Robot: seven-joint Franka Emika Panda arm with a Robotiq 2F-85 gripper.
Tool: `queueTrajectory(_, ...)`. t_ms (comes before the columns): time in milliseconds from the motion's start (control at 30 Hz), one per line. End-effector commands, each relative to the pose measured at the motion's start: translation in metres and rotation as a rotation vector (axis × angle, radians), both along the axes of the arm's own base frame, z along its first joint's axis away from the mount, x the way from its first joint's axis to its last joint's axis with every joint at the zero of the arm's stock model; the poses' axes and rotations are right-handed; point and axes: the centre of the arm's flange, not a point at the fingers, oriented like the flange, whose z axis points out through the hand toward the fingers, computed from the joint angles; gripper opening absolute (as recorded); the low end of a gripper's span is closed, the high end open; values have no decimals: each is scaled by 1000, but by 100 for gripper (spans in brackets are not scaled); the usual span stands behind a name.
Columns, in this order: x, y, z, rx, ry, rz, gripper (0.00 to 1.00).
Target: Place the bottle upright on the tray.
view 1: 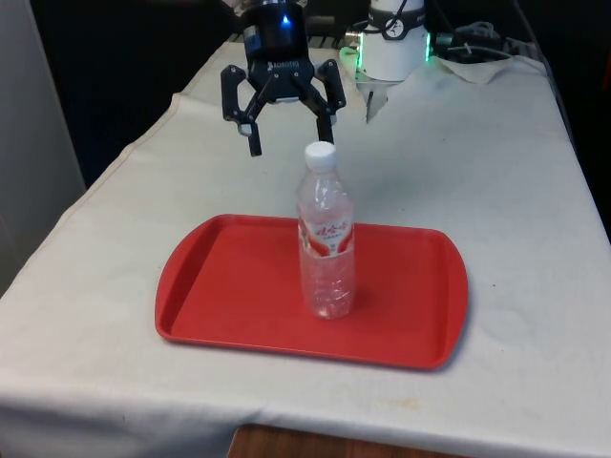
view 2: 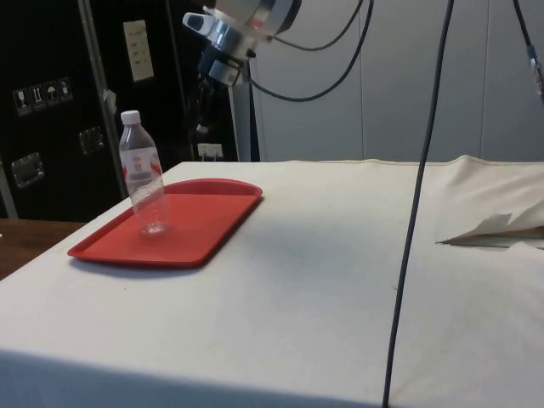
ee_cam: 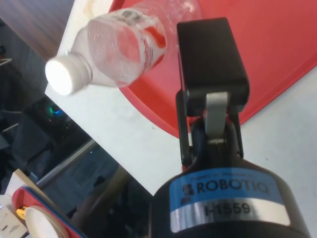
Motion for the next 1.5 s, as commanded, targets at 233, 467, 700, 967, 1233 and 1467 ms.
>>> queueTrajectory(233,0,-1,3,-50,2,25,100)
queueTrajectory(467,1,-2,7,-83,2,51,100)
queueTrajectory(700,2,-1,10,-112,2,75,100)
queueTrajectory(967,3,0,14,-144,2,102,100)
queueTrajectory(1233,5,0,18,-174,3,128,100)
queueTrajectory(1467,6,0,21,-202,5,154,100)
